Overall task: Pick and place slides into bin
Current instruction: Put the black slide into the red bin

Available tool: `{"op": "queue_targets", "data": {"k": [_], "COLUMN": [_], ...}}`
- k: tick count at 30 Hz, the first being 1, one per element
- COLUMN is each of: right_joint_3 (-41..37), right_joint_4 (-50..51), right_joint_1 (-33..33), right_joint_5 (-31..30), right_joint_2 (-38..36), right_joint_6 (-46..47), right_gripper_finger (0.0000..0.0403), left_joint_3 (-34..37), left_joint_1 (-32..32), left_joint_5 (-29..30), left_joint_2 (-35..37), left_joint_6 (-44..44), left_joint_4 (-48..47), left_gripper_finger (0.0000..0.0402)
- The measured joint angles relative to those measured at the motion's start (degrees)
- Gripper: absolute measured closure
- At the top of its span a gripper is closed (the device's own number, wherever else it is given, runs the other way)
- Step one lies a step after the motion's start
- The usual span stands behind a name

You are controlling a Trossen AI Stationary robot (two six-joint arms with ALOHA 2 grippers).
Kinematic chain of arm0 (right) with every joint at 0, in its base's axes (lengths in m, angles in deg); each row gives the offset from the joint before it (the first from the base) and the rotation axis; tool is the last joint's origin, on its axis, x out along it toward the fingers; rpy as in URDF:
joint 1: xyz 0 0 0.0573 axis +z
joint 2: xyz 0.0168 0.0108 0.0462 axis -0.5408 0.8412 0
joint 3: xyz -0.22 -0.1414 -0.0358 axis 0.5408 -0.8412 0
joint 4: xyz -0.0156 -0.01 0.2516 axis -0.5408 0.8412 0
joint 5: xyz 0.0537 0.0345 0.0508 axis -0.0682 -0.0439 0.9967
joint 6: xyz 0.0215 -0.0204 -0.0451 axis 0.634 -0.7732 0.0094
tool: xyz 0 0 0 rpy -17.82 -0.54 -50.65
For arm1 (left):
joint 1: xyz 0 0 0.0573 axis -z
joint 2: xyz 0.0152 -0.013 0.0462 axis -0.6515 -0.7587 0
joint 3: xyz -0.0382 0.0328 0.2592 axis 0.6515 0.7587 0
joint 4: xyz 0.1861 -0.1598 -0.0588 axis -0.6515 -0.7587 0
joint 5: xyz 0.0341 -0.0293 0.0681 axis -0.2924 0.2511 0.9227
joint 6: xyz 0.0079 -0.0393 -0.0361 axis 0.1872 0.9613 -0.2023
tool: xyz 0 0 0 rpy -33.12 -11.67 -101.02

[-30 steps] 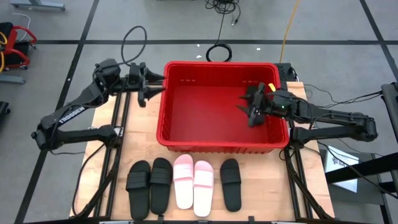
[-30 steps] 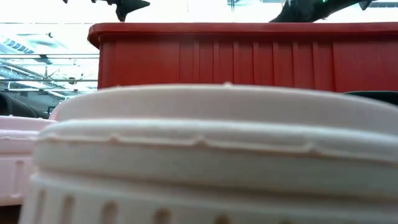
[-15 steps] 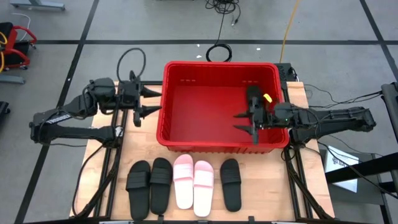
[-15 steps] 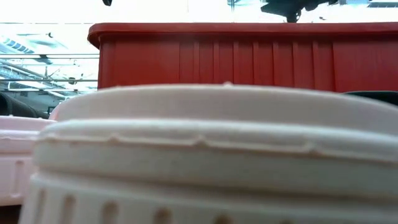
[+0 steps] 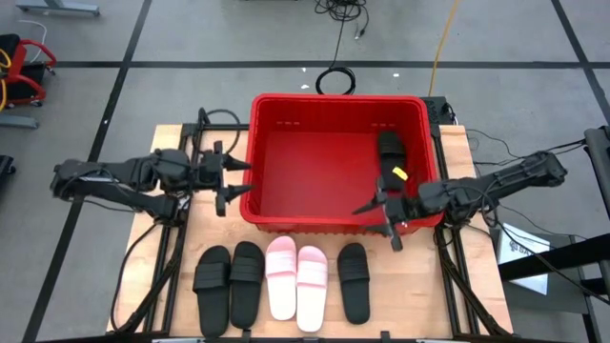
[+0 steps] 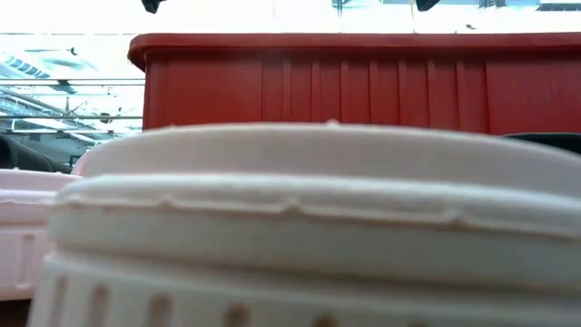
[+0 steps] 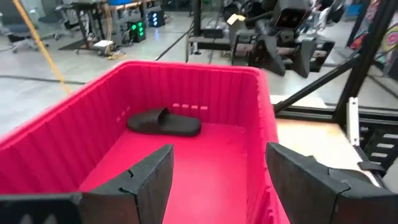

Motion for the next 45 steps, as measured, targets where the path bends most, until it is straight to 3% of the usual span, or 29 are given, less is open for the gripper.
{"op": "queue_targets", "data": {"k": [6, 12, 21, 30, 38, 45], "right_joint_3": [0.0, 0.0, 2.7, 9.9, 24.8, 33.3], "right_joint_4": [-2.6, -3.4, -1.6, 3.0, 21.7, 35.3], "right_joint_1": [4.0, 9.6, 16.7, 21.0, 24.2, 26.1], "right_joint_5": [-1.7, -12.0, -24.5, -25.5, -31.5, -31.8], "right_joint_2": [4.8, 7.7, 8.1, 14.8, 24.5, 29.4], "right_joint_6": [2.5, 3.2, 2.9, 2.0, 3.9, 11.2], "right_gripper_finger": [0.0234, 0.0234, 0.0234, 0.0234, 0.0234, 0.0234], "left_joint_3": [4.2, 4.2, 4.2, 4.2, 4.2, 4.2], "left_joint_1": [3.9, 5.8, 7.3, 7.3, 7.3, 7.3], "left_joint_5": [0.6, 4.5, 6.0, 6.3, 6.3, 6.3], "left_joint_2": [0.0, 0.7, 1.1, 1.1, 1.1, 1.1], "left_joint_6": [0.5, 1.3, 0.9, -0.2, 0.0, 0.1], "left_joint_4": [7.7, 8.3, 8.0, 8.1, 7.2, 7.2], "left_gripper_finger": [0.0147, 0.0147, 0.0147, 0.0147, 0.0147, 0.0147]}}
